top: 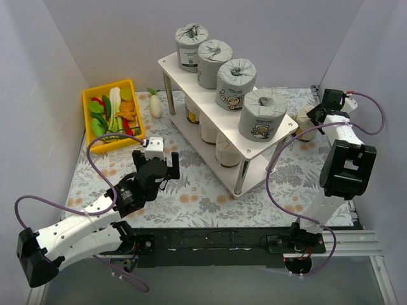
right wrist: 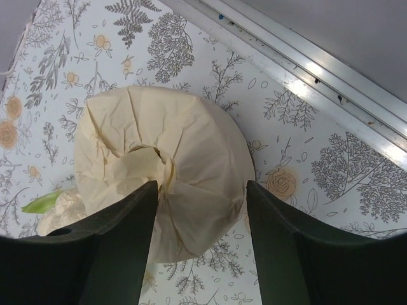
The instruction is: Place and organize the paper towels onto the shelf
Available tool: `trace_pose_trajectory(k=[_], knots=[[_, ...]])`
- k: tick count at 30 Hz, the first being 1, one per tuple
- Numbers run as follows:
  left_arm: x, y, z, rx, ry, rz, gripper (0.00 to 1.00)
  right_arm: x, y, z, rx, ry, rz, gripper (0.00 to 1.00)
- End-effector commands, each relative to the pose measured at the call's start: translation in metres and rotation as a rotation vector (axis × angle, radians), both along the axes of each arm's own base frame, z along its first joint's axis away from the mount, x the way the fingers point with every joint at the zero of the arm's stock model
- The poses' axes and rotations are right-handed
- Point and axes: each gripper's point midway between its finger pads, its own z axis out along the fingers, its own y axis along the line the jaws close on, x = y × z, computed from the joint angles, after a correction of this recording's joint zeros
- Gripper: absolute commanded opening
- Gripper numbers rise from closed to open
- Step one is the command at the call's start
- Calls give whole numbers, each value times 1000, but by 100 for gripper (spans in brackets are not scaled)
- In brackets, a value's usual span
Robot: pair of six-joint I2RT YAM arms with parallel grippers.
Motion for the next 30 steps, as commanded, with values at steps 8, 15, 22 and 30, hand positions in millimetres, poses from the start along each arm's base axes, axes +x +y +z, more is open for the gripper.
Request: trace_pose_trajectory(k=[8, 15, 22, 30], knots=[[2, 12, -1, 37, -12, 48, 98, 12, -4, -1, -6, -17, 15, 46], [2, 12, -3, 45, -6, 50, 98, -18, -3, 6, -58, 41, 40, 34], [1, 8, -3, 32, 0, 32, 98, -80, 13, 16, -61, 137, 109, 34], [-1, 4, -3, 17, 16, 11, 98, -178, 49, 9, -26, 214, 222, 31]])
